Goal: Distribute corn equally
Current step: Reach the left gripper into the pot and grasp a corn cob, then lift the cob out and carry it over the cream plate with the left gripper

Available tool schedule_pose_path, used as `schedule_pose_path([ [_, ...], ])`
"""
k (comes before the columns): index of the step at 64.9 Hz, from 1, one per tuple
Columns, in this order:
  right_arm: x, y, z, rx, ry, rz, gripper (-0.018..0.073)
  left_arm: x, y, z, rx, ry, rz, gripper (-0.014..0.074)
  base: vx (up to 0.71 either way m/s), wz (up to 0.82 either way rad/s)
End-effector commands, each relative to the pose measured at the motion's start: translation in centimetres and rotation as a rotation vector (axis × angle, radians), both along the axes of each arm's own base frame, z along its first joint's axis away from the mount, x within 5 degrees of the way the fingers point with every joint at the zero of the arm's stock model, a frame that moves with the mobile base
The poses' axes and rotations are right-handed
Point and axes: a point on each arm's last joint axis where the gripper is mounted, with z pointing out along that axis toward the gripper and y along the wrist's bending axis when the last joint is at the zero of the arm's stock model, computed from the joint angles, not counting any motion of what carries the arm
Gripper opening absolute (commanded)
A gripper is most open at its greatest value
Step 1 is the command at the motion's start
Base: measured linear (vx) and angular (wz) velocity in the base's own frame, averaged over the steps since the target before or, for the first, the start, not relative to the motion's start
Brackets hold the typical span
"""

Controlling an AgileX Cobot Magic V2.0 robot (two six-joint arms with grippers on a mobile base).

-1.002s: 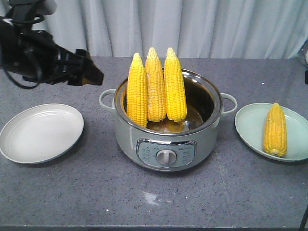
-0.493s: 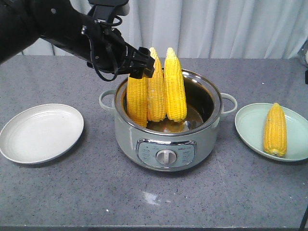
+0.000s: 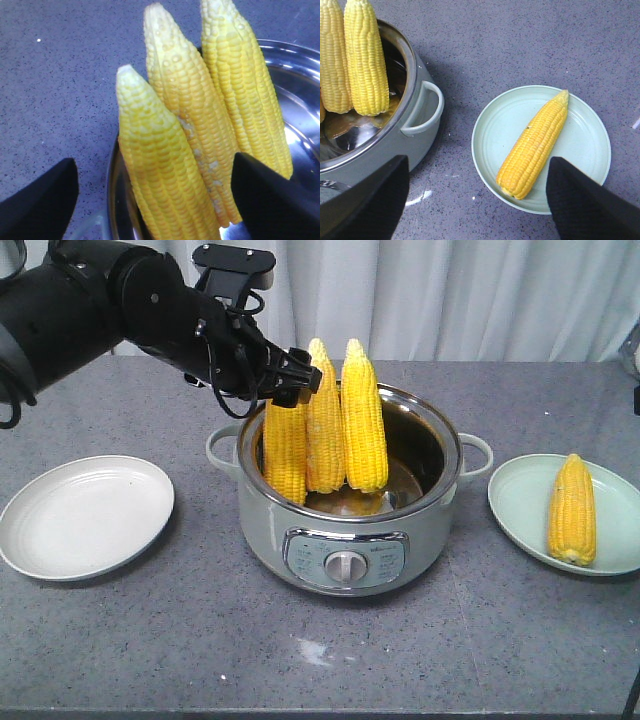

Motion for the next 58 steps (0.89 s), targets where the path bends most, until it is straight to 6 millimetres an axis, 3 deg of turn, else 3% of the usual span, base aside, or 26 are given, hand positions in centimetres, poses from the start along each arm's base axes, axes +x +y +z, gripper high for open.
schedule_pose_path([
  [1, -0.3, 0.2, 1.4, 0.004, -0.089, -0.01, 0.0553, -0.6, 0.2, 3.6, -0.084, -0.131, 0.012, 0.0587, 0.0, 0.0],
  [33, -0.3, 0.2, 1.4, 0.004, -0.089, -0.01, 0.0548, 0.8, -0.5, 1.4, -0.07, -0.102, 0.018, 0.0571, 0.0, 0.0],
  [43, -0.3, 0.2, 1.4, 0.004, -0.089, -0.01, 0.0545, 0.8, -0.5, 1.3, -0.07, -0.101, 0.018, 0.0485, 0.0, 0.0],
  [58, -0.3, 0.2, 1.4, 0.004, -0.089, -0.01, 0.0545, 0.8, -0.5, 1.4, -0.07, -0.102, 0.018, 0.0251, 0.0, 0.0],
])
